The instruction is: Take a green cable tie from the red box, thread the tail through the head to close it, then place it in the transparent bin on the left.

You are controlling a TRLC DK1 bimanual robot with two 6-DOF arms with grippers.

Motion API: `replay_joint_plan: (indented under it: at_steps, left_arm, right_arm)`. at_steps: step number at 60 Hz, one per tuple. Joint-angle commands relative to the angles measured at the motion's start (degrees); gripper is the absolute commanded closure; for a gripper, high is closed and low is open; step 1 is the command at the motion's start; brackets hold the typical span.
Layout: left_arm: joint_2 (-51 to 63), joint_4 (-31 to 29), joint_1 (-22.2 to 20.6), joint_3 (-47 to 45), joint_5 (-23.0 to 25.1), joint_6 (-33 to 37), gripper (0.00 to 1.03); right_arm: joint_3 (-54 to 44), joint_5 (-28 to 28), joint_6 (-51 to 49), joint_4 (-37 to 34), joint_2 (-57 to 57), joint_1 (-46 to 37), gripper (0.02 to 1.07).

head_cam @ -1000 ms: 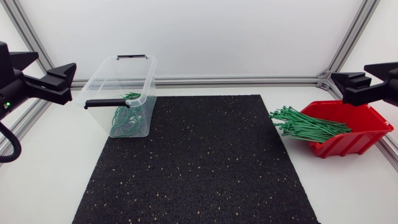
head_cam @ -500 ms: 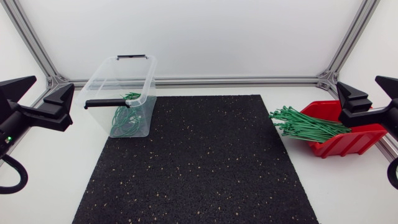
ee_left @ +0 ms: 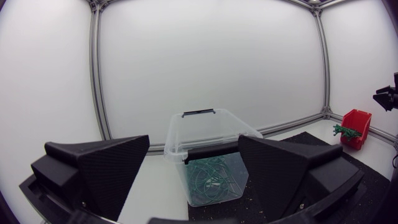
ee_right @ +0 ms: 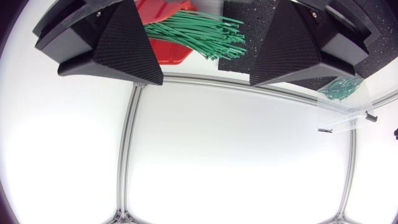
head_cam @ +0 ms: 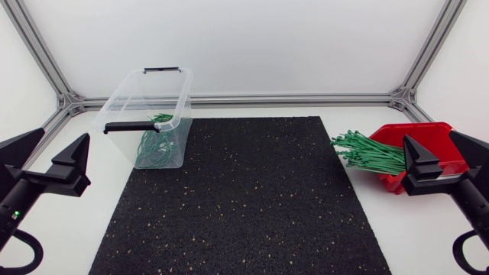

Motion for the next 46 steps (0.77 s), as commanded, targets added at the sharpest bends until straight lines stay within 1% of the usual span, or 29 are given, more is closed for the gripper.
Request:
replay_joint_plan:
  at_steps: [1, 23, 32, 46]
  left_arm:
    - [-2.6, -0.8, 0.5, -2.8, -0.7, -1.9, 0.04]
    - [-14.3, -6.7, 1.0, -11.5, -1.9, -4.4, 0.04]
    - [-19.0, -9.2, 1.1, -15.1, -2.4, -5.4, 0.04]
    - [-19.1, -9.2, 1.1, -15.2, -2.5, -5.4, 0.04]
  right_arm:
    - [-3.0, 0.7, 2.3, -0.7, -2.5, 0.8, 0.06]
    - [-12.9, 2.9, 6.7, -2.8, -14.1, 3.8, 0.06]
    - [-13.0, 2.9, 6.7, -2.8, -14.3, 3.8, 0.06]
    - [-13.0, 2.9, 6.7, -2.8, -14.3, 3.8, 0.06]
